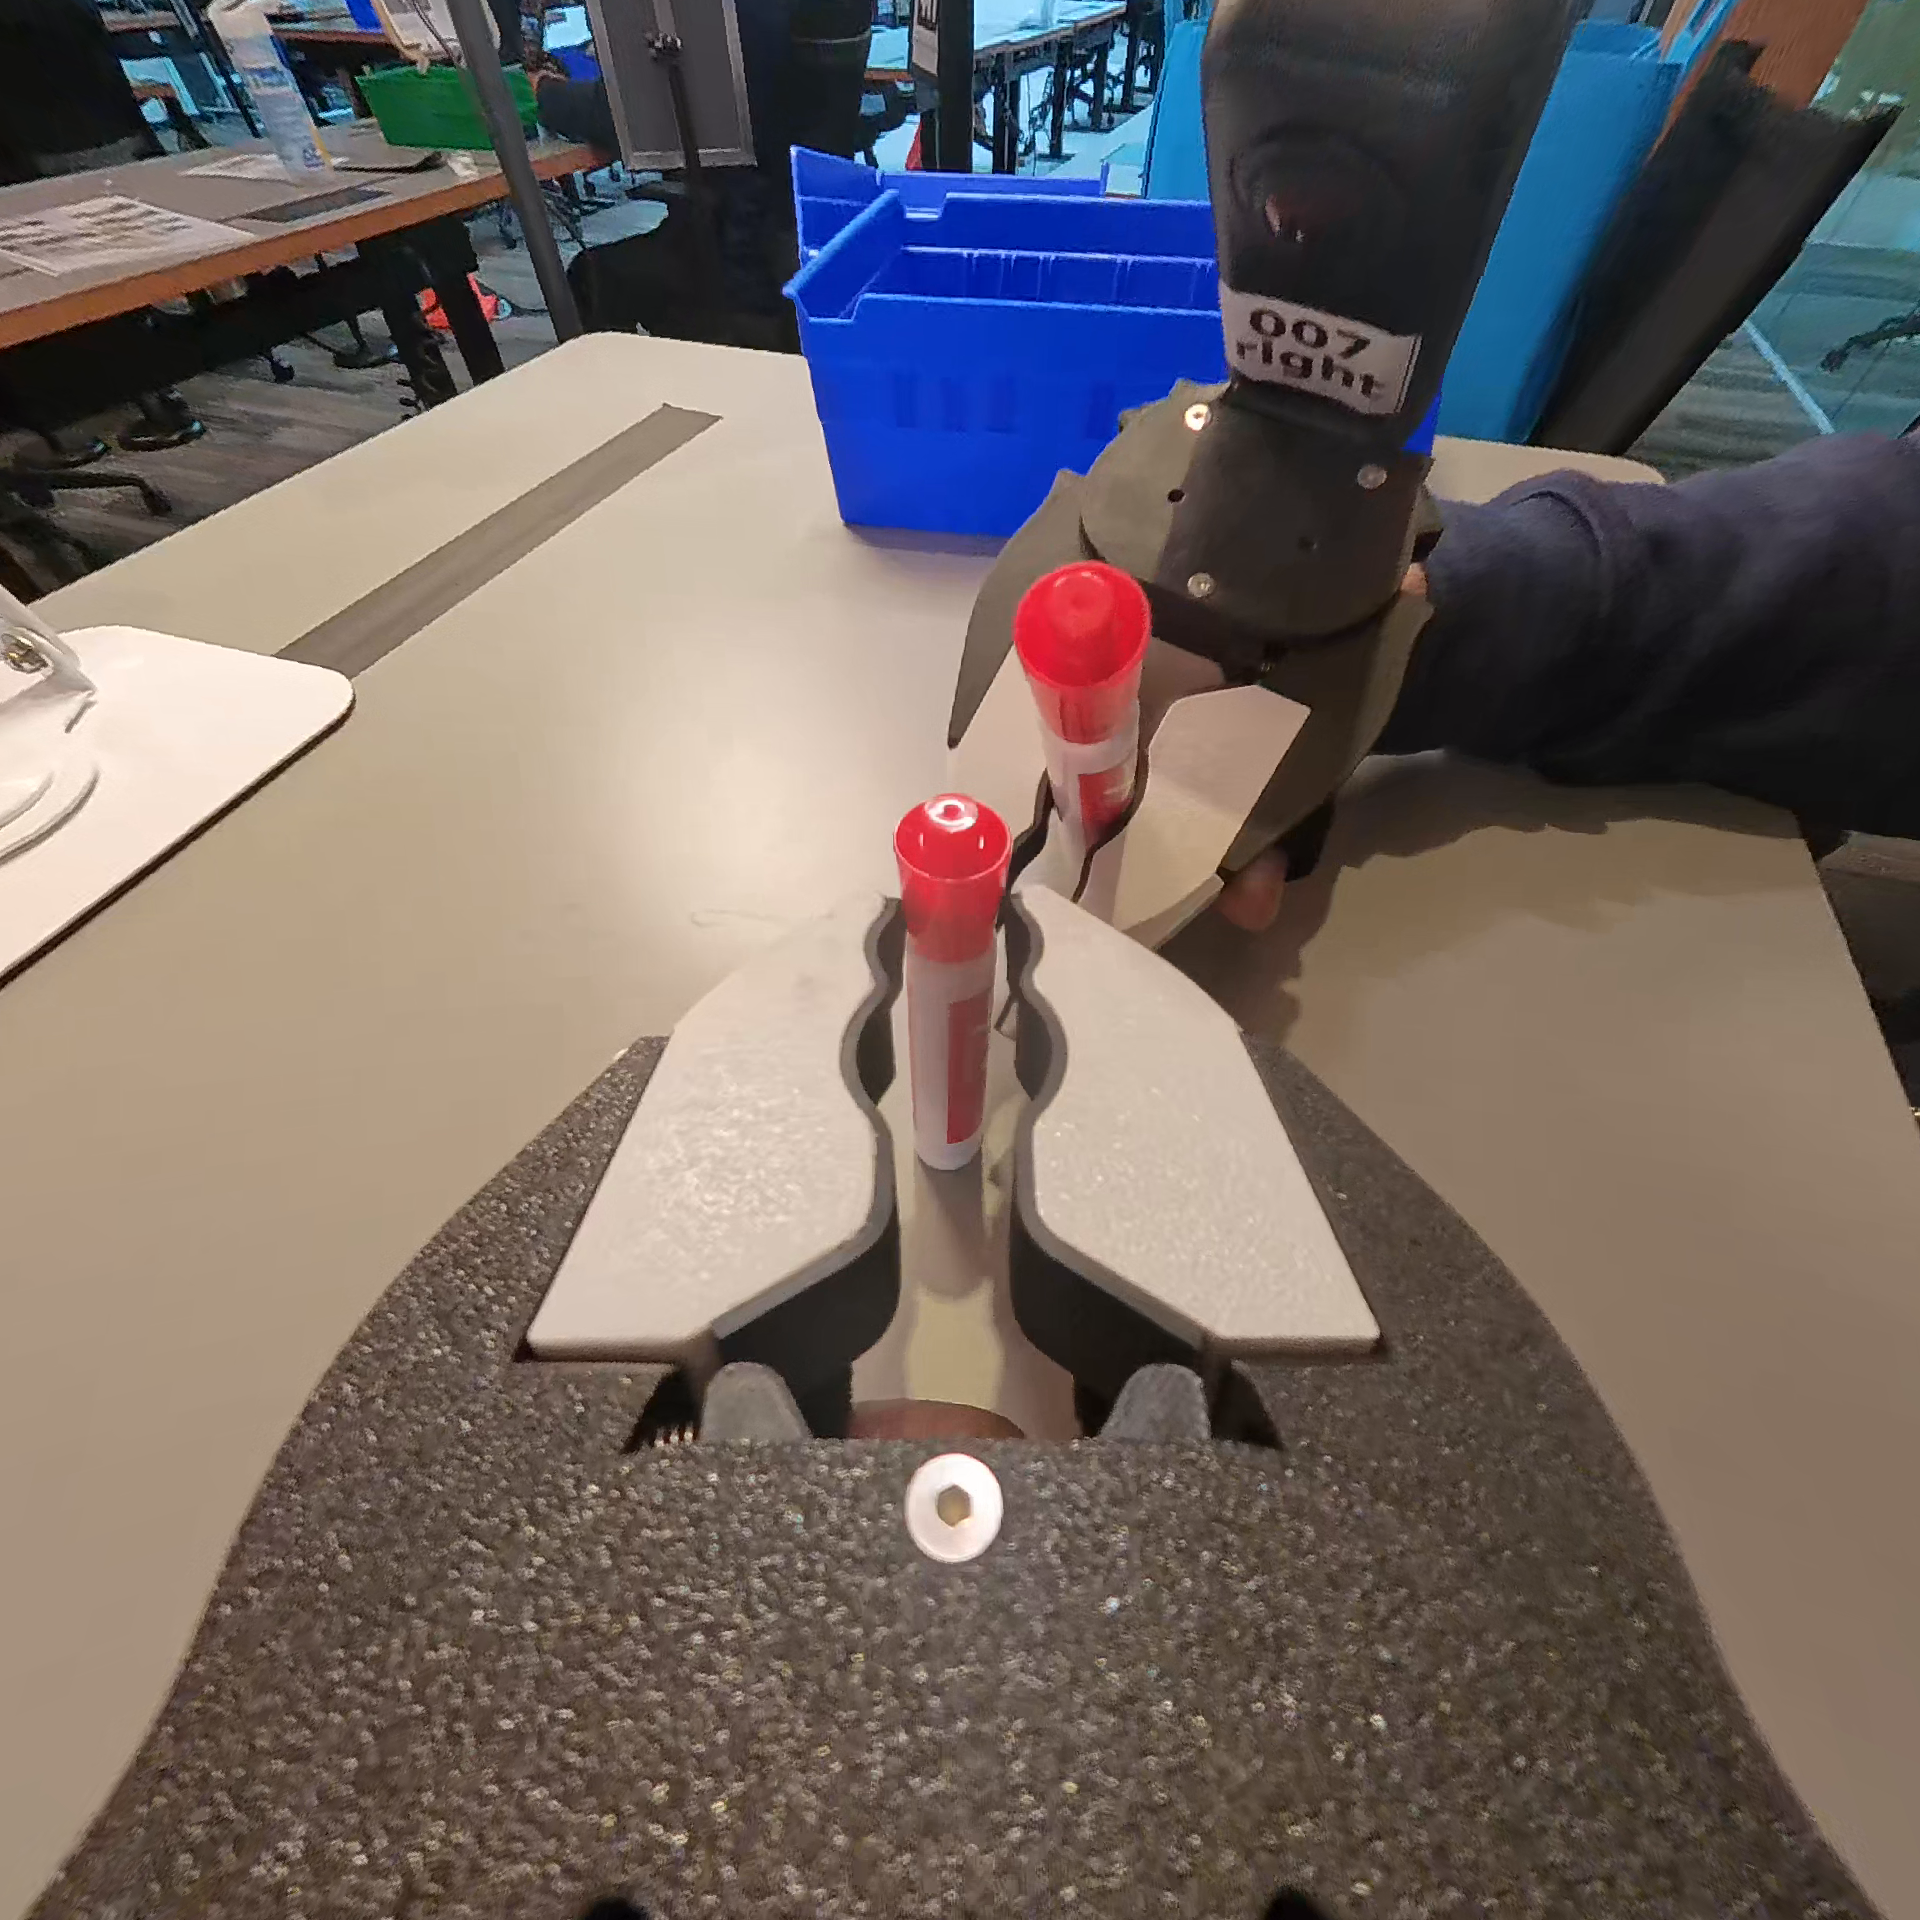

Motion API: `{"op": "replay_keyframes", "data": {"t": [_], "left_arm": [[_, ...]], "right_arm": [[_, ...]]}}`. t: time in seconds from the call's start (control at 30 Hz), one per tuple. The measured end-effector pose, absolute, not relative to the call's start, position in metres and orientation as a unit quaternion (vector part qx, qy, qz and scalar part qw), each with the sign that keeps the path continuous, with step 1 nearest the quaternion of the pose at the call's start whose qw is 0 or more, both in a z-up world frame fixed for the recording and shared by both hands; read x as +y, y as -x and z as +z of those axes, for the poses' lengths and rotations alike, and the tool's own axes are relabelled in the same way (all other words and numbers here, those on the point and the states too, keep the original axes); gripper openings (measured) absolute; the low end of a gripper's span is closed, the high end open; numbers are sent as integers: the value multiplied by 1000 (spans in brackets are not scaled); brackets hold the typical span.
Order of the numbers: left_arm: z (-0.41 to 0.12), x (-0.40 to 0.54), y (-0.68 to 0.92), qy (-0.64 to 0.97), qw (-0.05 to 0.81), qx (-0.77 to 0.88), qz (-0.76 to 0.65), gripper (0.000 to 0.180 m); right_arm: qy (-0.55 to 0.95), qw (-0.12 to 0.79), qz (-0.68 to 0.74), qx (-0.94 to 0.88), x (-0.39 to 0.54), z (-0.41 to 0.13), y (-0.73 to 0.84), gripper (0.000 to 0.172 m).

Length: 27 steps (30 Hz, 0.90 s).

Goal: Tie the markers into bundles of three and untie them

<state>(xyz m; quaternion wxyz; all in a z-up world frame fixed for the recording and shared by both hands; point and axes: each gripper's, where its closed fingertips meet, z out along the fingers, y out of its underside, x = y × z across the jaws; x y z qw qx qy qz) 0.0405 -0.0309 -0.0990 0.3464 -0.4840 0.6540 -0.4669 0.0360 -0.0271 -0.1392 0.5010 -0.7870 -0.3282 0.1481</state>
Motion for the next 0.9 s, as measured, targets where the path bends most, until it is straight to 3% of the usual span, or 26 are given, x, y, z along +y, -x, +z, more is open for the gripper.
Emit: {"op": "replay_keyframes", "data": {"t": [0.9], "left_arm": [[-118, -24, -45, 502, 357, 658, -433, 22]], "right_arm": [[793, 510, 161, -292, -23, -135, -51, 11]]}}
